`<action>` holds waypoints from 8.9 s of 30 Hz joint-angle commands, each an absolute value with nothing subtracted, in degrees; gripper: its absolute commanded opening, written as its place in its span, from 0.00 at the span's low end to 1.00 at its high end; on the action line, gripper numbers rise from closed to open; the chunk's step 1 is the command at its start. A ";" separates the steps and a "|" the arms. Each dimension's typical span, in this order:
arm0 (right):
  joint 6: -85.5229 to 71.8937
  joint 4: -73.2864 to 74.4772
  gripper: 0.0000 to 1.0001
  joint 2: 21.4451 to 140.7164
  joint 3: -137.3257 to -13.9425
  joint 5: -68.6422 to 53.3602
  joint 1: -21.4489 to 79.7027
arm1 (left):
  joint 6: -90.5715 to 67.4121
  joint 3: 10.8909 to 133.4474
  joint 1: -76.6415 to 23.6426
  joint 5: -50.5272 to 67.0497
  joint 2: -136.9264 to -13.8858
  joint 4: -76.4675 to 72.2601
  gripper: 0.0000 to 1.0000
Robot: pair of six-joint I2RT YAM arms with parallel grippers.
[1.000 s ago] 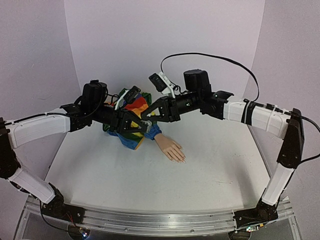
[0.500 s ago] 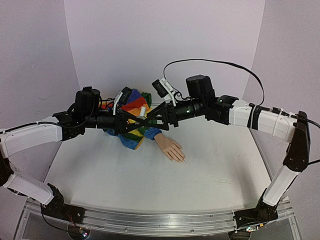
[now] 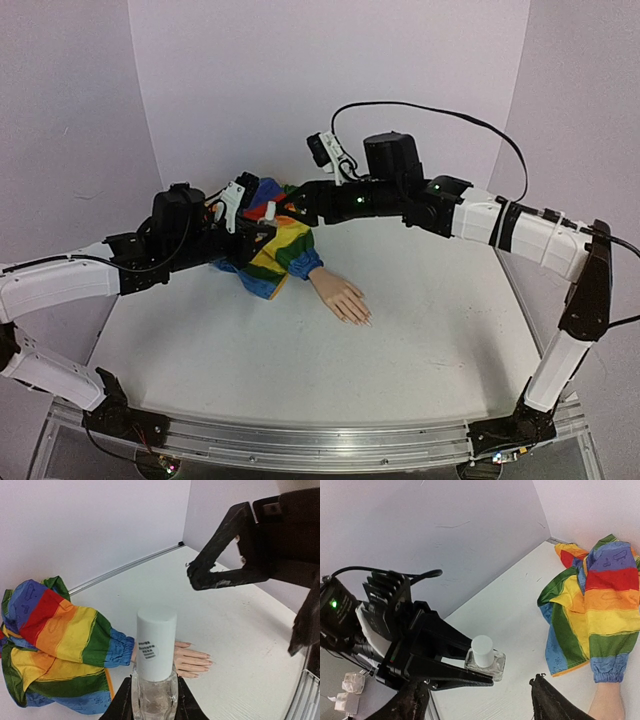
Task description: Paint the nails
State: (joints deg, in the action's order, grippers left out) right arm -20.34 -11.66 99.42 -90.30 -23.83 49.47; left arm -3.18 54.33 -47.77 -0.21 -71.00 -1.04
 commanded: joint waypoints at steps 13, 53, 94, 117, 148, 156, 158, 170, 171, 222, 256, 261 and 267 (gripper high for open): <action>-28.39 -12.22 0.48 111.43 -103.36 -12.51 52.27 | -2.95 58.98 -49.57 -9.08 -75.70 -2.55 0.00; -7.83 -17.31 0.00 98.36 -90.31 -70.33 50.10 | -16.33 66.46 -42.45 76.15 -75.82 -9.95 0.00; -24.67 -14.59 0.49 108.22 -103.43 -10.12 53.08 | -1.49 58.74 -50.56 -12.69 -73.92 -5.37 0.00; -20.30 -17.24 0.00 106.27 -98.58 -27.09 52.09 | -6.52 58.79 -49.49 7.12 -70.19 -5.22 0.00; -6.44 -15.12 0.77 91.73 -86.88 -29.40 51.42 | -5.82 55.89 -41.47 15.31 -67.36 -3.30 0.00; -15.69 -15.64 0.79 94.92 -92.16 -16.24 51.71 | -1.15 56.09 -44.47 -0.97 -68.42 -2.77 0.00; -18.16 -15.83 0.78 96.48 -93.31 -12.66 51.84 | -0.88 56.43 -45.16 -3.05 -68.96 -2.89 0.00; -25.65 -15.73 0.54 106.41 -101.89 -12.17 52.43 | -1.44 59.78 -46.71 -3.84 -73.23 -2.83 0.00; -25.78 -15.73 0.53 106.86 -102.16 -12.23 52.55 | -1.61 59.81 -46.75 -3.86 -73.30 -2.94 0.00; -17.00 -15.85 0.74 86.70 -80.17 -28.91 51.08 | -13.73 54.85 -45.48 21.35 -66.23 -5.10 0.00; -24.79 -15.64 0.11 105.51 -94.73 -19.51 50.60 | -2.69 59.66 -49.22 2.63 -75.36 -5.45 0.00; -21.23 -16.15 0.05 103.36 -92.26 -25.56 50.52 | -4.94 60.20 -49.02 8.52 -74.78 -5.44 0.00; -12.64 -16.48 0.06 100.08 -89.56 -50.17 50.59 | -8.82 61.72 -46.10 31.28 -74.65 -5.91 0.00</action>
